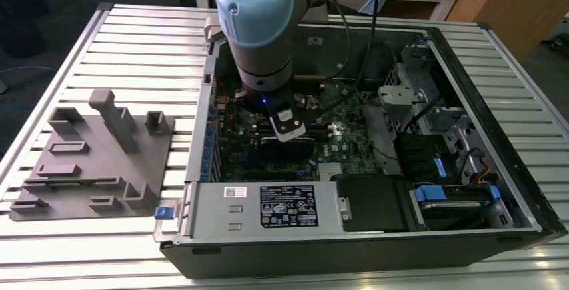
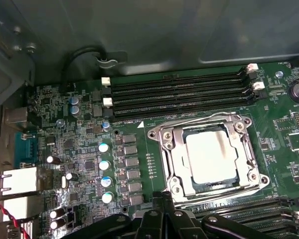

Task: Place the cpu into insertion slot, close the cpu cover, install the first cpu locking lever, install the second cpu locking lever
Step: 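Install the second cpu locking lever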

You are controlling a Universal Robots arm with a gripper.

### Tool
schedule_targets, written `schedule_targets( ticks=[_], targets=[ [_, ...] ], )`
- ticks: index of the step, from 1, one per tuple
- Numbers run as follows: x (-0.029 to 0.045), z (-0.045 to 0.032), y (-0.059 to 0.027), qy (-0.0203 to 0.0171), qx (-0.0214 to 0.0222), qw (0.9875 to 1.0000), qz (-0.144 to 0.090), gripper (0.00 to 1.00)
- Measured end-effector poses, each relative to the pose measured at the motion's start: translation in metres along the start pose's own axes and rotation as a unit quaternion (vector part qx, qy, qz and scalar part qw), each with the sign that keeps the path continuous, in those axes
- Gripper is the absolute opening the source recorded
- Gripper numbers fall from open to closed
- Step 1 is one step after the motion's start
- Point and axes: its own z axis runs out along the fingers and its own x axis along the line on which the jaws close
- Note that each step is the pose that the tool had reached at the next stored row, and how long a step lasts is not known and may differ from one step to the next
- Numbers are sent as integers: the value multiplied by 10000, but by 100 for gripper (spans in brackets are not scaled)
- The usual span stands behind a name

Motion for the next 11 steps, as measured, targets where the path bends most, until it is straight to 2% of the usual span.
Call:
schedule_targets(
  ticks=[4, 6, 8, 11],
  targets=[
    [0, 1, 0, -3, 3, 10000, -1, 11],
    [0, 1, 0, -4, 32, 10000, -4, 11],
    [0, 0, 0, -7, 77, 10000, -8, 11],
    [1, 1, 1, -16, 180, 9998, -20, 11]
  ],
)
